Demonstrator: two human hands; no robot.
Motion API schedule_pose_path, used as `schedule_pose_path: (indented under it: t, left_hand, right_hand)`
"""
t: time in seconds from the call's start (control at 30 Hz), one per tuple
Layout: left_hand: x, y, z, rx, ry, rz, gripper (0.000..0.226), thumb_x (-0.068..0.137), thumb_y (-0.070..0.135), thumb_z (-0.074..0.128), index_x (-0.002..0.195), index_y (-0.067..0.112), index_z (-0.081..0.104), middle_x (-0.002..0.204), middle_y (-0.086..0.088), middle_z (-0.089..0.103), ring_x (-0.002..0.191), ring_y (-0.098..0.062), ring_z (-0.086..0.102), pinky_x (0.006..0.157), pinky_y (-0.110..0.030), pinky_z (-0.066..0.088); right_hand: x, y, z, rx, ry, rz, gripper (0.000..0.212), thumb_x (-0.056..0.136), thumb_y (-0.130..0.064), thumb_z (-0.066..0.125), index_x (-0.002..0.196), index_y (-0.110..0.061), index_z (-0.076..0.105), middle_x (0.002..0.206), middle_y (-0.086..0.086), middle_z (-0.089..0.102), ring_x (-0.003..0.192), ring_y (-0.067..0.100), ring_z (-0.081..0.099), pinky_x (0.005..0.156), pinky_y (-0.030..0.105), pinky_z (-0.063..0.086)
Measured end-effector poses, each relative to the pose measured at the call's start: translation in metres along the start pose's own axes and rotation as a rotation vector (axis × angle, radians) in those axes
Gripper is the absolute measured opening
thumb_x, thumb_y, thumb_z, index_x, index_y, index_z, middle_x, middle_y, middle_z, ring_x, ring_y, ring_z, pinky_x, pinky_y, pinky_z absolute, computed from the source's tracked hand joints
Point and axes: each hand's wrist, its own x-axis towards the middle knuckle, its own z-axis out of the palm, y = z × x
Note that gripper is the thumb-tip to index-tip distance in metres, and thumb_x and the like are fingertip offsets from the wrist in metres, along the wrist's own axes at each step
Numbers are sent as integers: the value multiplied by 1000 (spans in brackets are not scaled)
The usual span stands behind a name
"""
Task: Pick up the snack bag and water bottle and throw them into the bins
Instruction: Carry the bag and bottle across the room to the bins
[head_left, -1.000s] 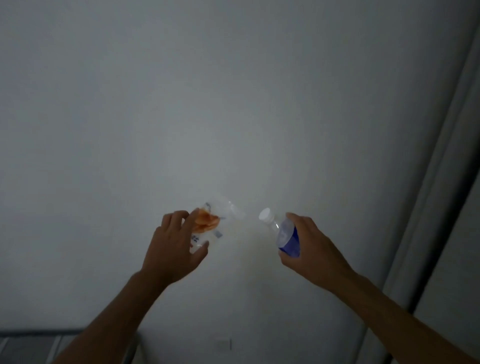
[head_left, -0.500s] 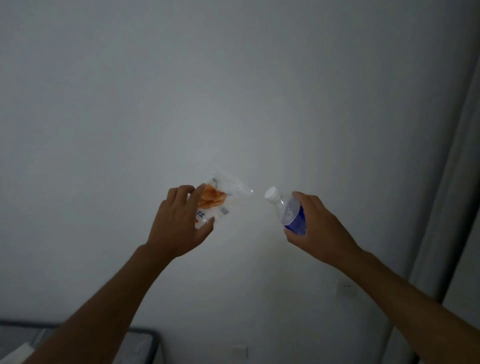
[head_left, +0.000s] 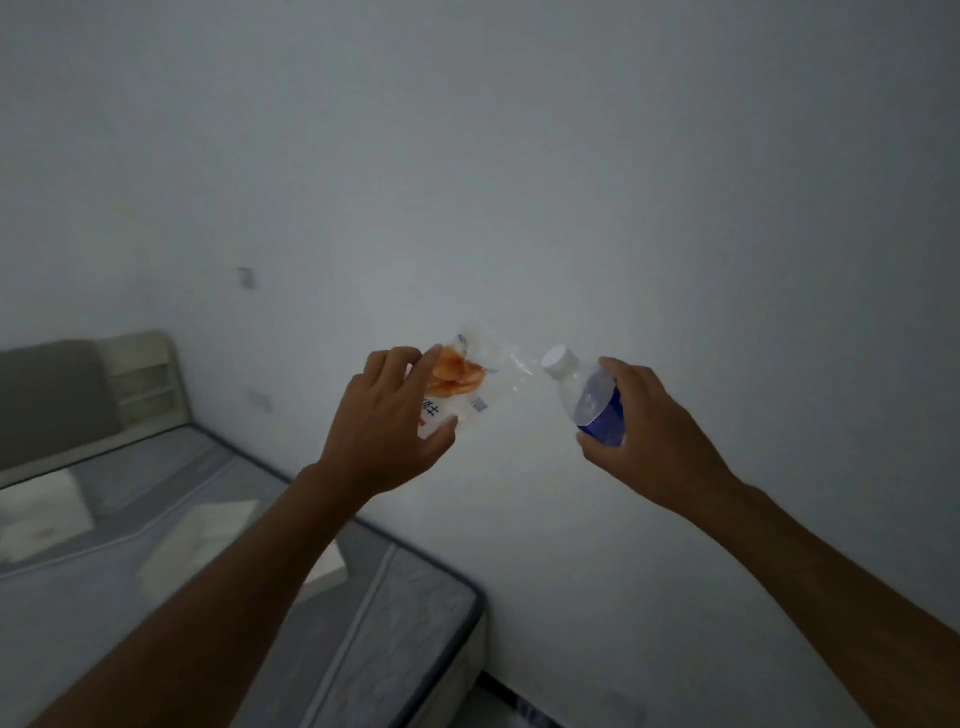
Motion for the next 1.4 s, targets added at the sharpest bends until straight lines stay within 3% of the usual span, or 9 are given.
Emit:
schedule_pose_path:
  t: [0.3,0.43,0.7,0.77,0.93,1.1,1.4]
  left_hand:
    - [-110,-76,-114,341,-60,-282,78,82,55,52,142,7,40,125,-14,50,110,-28,43,86,-42,46]
    - [-171,-100,-182,470,-69,-415,78,79,56,51,142,11,41,121,-12,51,106,-27,45,81,-40,46]
    - [-305,-130,-335,696,-61,-618,75,78,53,56,140,14,42,119,-9,51,104,-25,45,76,-40,47]
    - [-351,-134,-382,757,-65,-690,74,78,51,57,140,14,41,119,-9,51,104,-25,45,75,-40,47]
    - [-469,-144,-496,855,-46,-830,74,79,54,58,143,22,37,123,-6,51,108,-22,43,80,-40,48]
    - [-572,-146,-605,953,-33,-934,72,79,58,53,141,24,37,120,-8,52,105,-23,45,78,-37,47]
    - [-708,-153,-728,1093,-34,-1087,76,76,53,64,139,16,42,123,-13,53,107,-28,47,77,-35,43]
  right_hand:
    - [14,-125,83,307,-137,-278,81,72,-37,74,139,-20,32,133,5,47,107,22,56,83,38,54]
    - [13,-198,111,416,-191,-395,81,72,-34,76,139,-18,33,133,6,48,108,23,56,81,28,47]
    - [-24,-383,156,632,-301,-636,81,70,-37,76,137,-20,34,131,5,49,105,22,56,82,34,51]
    - [-48,-445,167,685,-338,-693,82,70,-40,75,138,-22,33,132,4,49,103,20,56,83,39,53]
    - [-118,-595,173,835,-381,-815,84,71,-37,77,139,-21,31,133,6,48,103,16,53,80,29,49]
    - [-190,-735,176,910,-442,-914,83,71,-36,76,139,-23,30,136,5,46,110,20,53,86,36,52]
    - [-281,-916,193,989,-553,-1059,82,71,-38,75,138,-22,30,133,4,47,109,16,51,87,35,51]
